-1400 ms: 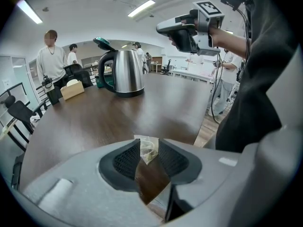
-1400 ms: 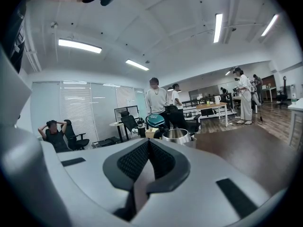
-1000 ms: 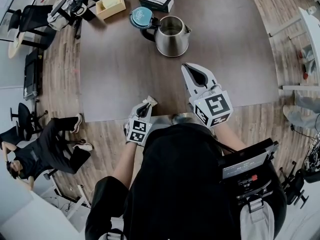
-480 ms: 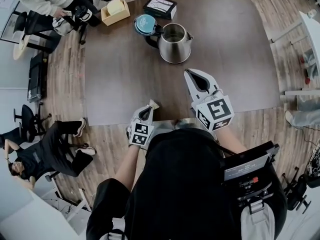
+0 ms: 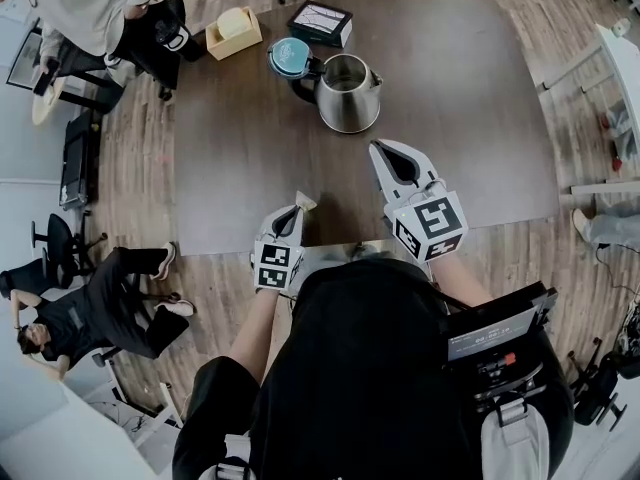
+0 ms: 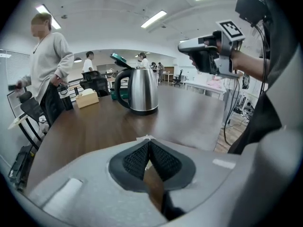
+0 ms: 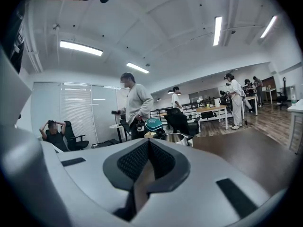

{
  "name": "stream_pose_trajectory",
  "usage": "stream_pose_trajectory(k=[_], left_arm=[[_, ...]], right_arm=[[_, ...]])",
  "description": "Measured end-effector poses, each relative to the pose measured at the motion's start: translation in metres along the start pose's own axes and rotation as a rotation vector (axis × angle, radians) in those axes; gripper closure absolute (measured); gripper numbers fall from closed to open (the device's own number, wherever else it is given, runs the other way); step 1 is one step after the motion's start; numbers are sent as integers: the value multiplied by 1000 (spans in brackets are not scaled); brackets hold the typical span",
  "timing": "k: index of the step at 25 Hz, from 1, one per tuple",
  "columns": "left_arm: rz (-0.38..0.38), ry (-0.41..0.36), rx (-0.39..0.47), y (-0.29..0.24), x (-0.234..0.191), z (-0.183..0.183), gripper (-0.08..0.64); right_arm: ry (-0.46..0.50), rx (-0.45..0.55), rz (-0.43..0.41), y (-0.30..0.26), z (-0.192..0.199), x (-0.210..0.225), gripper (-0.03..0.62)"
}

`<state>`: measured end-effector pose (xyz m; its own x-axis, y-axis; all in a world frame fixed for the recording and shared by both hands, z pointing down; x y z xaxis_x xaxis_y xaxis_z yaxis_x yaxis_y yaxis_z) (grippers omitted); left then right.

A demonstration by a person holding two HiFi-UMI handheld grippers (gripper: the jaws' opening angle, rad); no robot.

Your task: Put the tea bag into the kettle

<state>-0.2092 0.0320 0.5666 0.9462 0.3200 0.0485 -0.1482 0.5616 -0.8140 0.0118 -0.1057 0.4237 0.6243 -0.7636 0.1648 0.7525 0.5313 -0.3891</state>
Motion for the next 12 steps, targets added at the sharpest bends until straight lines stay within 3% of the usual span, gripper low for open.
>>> stream_pose_trajectory(k=[12], left_arm=[[-33,17,179,30,-1,-74,554]], right_arm=[[21,21,21,10,-9,12,584]])
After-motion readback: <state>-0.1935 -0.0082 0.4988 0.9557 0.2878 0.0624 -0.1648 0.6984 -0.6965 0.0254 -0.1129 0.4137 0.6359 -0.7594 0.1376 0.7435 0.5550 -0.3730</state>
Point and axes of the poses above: the fingertips, and each gripper's own axes: y backward along the fingers, x to its right, z out of its underside, the point moved 8 cm from there along y, backward along the fingers, and after that the axes turned 14 degrees about -x, right-handed, at the moved point
